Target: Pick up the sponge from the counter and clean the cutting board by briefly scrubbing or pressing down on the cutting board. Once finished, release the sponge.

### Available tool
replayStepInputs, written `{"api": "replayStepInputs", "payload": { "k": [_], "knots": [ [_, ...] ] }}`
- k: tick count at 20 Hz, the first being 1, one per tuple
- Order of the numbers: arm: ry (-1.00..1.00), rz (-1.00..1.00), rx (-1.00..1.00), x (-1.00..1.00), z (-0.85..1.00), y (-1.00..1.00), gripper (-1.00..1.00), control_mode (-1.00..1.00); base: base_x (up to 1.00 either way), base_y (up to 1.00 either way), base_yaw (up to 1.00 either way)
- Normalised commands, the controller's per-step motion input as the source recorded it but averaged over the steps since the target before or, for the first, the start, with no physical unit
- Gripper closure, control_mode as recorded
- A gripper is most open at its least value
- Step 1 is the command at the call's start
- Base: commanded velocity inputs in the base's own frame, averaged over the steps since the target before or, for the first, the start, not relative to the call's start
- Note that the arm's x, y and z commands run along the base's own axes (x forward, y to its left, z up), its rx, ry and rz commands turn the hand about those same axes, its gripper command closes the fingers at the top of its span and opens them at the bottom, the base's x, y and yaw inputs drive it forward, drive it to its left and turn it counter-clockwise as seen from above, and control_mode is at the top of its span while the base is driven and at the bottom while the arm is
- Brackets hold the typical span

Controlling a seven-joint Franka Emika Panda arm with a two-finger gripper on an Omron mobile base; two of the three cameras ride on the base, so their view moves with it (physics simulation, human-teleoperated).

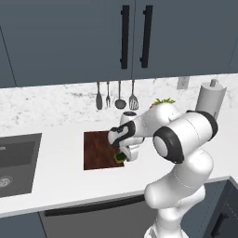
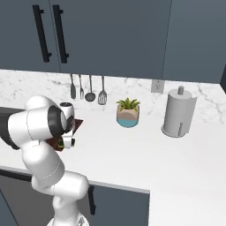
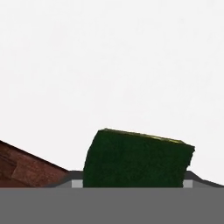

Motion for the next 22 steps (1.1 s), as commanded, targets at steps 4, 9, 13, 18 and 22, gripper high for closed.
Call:
{"api": "replayStepInputs", "payload": {
  "k": [4, 9, 13, 18, 22],
  "knots": [
    [0.0, -0.11, 0.0, 0.45, 0.0, 0.0, 1.0, -1.0, 0.0, 0.0, 0.0],
    [0.0, -0.11, 0.0, 0.53, -0.09, 0.0, 1.0, -1.0, 0.0, 0.0, 0.0],
    [-0.05, -0.09, 0.0, 0.52, -0.29, 0.0, 1.0, -1.0, 0.0, 0.0, 0.0],
    [-0.03, -0.09, 0.0, 0.59, -0.31, 0.0, 1.0, -1.0, 0.0, 0.0, 0.0],
    [-0.03, -0.1, 0.0, 0.6, -0.34, 0.0, 1.0, -1.0, 0.0, 0.0, 0.0]
  ]
}}
